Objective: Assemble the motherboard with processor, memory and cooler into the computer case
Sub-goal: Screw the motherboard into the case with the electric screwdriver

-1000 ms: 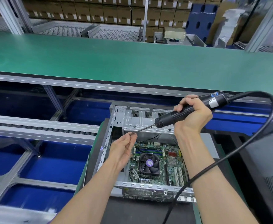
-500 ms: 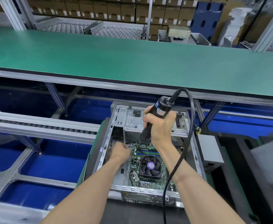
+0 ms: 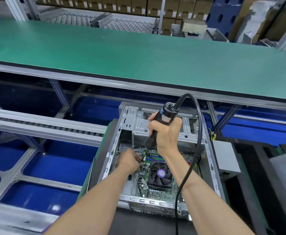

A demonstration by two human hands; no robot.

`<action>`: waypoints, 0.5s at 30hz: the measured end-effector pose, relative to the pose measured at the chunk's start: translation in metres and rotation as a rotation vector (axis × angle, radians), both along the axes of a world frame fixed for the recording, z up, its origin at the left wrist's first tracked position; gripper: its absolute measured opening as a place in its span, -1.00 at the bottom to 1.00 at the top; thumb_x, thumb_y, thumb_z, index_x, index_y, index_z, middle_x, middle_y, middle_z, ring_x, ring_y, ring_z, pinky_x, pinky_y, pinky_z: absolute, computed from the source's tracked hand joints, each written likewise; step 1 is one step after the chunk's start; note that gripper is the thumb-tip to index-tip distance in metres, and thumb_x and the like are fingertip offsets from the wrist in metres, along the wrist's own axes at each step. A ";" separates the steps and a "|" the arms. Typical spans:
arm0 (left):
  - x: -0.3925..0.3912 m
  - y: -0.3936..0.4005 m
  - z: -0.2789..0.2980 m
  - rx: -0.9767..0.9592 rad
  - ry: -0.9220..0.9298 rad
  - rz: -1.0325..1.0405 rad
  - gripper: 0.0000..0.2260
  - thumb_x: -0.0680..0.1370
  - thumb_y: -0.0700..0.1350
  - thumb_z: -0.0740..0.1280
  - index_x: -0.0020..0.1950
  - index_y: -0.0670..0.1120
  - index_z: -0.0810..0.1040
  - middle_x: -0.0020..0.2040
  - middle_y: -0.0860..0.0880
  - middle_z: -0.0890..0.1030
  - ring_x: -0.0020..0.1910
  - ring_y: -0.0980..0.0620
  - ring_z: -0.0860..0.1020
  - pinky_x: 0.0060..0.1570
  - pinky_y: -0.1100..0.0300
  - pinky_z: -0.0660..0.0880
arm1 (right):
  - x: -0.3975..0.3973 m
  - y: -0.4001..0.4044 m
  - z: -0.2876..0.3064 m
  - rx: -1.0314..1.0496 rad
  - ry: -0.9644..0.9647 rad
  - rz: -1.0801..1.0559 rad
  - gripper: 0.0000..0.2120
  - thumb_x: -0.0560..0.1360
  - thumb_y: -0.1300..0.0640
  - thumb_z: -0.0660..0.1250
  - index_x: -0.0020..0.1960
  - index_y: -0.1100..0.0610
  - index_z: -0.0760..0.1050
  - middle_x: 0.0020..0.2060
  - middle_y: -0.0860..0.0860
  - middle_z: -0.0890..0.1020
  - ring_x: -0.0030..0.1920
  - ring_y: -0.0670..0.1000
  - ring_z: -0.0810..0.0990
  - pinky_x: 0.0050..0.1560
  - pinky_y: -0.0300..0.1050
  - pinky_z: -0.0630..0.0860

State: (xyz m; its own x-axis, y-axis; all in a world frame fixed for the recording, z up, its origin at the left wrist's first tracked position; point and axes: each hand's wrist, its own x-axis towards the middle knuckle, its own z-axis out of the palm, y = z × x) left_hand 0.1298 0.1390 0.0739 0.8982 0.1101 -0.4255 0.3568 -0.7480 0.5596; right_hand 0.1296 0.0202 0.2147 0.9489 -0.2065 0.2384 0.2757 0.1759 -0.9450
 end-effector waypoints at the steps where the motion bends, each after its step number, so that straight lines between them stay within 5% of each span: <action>1: 0.000 0.000 0.001 0.012 -0.005 -0.002 -0.69 0.49 -0.35 0.36 -0.24 0.07 0.65 0.00 0.10 0.68 -0.04 0.06 0.63 0.04 0.14 0.62 | 0.000 0.000 0.000 -0.003 0.001 0.003 -0.83 0.21 0.38 0.35 -0.34 0.13 0.60 -0.54 0.11 0.50 -0.53 0.07 0.42 -0.43 -0.15 0.39; 7: 0.000 -0.002 0.003 0.050 -0.013 -0.017 -0.72 0.46 -0.36 0.37 -0.18 0.02 0.71 0.05 0.09 0.70 0.01 0.06 0.63 0.10 0.13 0.61 | -0.002 0.006 0.002 -0.045 0.026 0.024 -0.83 0.22 0.36 0.34 -0.36 0.11 0.58 -0.54 0.08 0.50 -0.53 0.04 0.41 -0.41 -0.13 0.39; 15: 0.000 -0.002 0.004 0.052 -0.008 -0.026 -0.73 0.46 -0.35 0.36 -0.14 0.01 0.72 0.03 0.05 0.71 -0.01 0.05 0.64 0.06 0.13 0.62 | -0.006 0.012 0.004 -0.068 0.018 0.061 -0.90 0.23 0.36 0.32 -0.27 0.39 0.52 -0.53 0.02 0.49 -0.52 0.00 0.41 -0.44 -0.19 0.39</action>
State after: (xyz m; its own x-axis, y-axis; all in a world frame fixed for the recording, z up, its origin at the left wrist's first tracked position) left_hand 0.1299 0.1370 0.0778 0.9045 0.1088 -0.4123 0.3326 -0.7851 0.5224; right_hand 0.1237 0.0320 0.2189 0.9636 -0.1325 0.2323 0.2490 0.1274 -0.9601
